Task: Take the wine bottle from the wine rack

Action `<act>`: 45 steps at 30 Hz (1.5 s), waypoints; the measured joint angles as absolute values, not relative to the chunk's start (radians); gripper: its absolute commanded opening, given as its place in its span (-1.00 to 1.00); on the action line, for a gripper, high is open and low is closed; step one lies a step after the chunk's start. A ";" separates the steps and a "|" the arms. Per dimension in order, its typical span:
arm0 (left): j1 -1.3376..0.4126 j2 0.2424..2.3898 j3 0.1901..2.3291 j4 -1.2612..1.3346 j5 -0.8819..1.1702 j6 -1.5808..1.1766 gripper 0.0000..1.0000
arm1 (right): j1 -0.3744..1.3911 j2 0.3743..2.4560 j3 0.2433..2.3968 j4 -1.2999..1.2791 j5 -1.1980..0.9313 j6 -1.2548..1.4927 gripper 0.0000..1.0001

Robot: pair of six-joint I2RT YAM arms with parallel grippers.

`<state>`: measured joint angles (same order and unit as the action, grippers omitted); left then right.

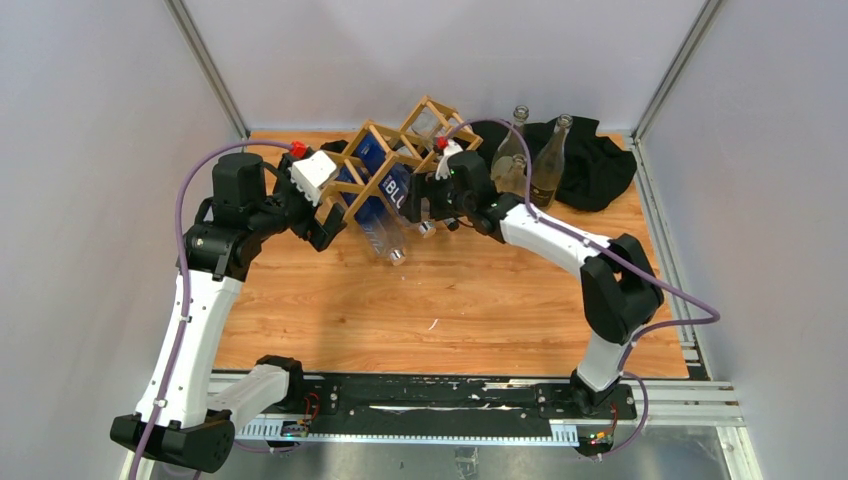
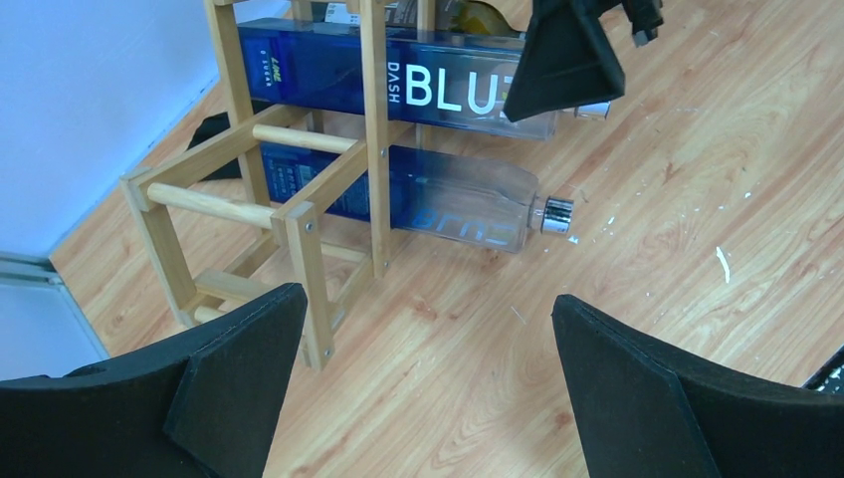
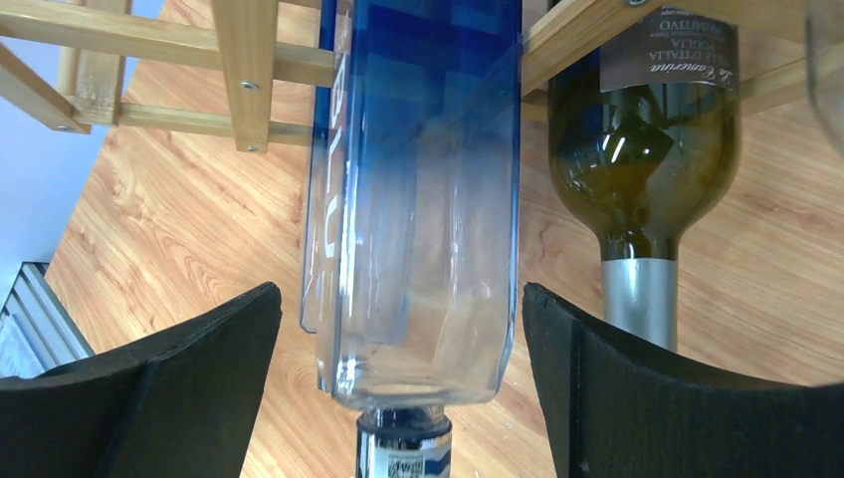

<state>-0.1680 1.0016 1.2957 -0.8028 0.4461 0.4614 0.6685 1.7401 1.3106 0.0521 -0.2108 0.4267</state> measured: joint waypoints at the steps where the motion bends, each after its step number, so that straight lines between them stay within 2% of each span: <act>1: -0.168 1.002 1.296 -0.803 0.447 0.462 1.00 | 0.669 1.751 1.319 0.046 -0.212 0.428 0.88; 14: -0.168 1.001 1.290 -0.803 0.453 0.490 1.00 | 0.655 1.925 1.442 0.039 -0.297 0.492 0.90; 16: -0.168 1.001 1.288 -0.804 0.453 0.491 1.00 | 0.653 1.946 1.454 0.040 -0.316 0.506 0.75; 30: -0.168 0.992 1.272 -0.809 0.452 0.503 1.00 | 0.641 2.020 1.546 0.036 -0.397 0.552 -0.98; 45: -0.168 0.968 1.263 -0.810 0.451 0.508 1.00 | 0.712 2.167 1.809 -0.111 -0.377 0.527 -1.00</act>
<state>-0.1680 0.9680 1.2633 -0.8101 0.4515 0.5076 0.7116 2.1666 1.8088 -0.1112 -0.3775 0.5266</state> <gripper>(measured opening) 0.997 0.679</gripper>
